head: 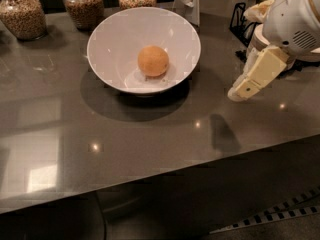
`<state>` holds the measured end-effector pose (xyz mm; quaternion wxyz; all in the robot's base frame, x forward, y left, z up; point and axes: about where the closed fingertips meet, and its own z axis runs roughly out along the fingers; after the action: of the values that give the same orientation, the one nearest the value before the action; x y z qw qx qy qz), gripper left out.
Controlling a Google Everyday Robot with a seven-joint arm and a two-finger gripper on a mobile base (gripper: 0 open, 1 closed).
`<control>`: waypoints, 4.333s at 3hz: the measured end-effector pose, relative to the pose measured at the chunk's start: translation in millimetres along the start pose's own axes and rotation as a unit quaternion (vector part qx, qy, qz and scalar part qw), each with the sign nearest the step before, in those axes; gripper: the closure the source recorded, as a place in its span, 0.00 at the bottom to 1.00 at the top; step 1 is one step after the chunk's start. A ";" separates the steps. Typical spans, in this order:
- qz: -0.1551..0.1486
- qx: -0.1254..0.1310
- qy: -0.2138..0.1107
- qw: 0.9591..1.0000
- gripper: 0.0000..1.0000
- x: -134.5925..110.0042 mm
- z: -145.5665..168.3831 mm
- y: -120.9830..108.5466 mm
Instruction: Pick orange from white bowl
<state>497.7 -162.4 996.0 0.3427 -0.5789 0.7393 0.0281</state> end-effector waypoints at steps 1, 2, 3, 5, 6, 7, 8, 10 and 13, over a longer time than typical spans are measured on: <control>-0.031 0.021 -0.050 0.998 0.00 -35.0 16.9 -19.0; -0.071 0.026 -0.084 0.994 0.00 -72.0 41.4 -29.8; -0.075 0.028 -0.084 0.993 0.00 -70.7 46.8 -30.5; -0.107 0.017 -0.089 0.990 0.00 -84.8 115.9 -59.0; -0.114 0.006 -0.098 0.989 0.00 -96.4 147.1 -69.0; -0.116 0.000 -0.106 0.988 0.18 -105.1 167.5 -75.0; -0.113 -0.016 -0.109 0.987 0.42 -108.2 187.3 -70.9; -0.101 -0.053 -0.108 0.988 0.39 -103.5 221.4 -55.7; -0.099 -0.058 -0.094 0.989 0.12 -91.6 257.7 -65.2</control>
Offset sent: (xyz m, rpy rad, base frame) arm 0.0831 0.1122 0.0201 0.1037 -0.2293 0.2346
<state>685.7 5.8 871.8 0.3773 -0.6632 0.6400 0.0908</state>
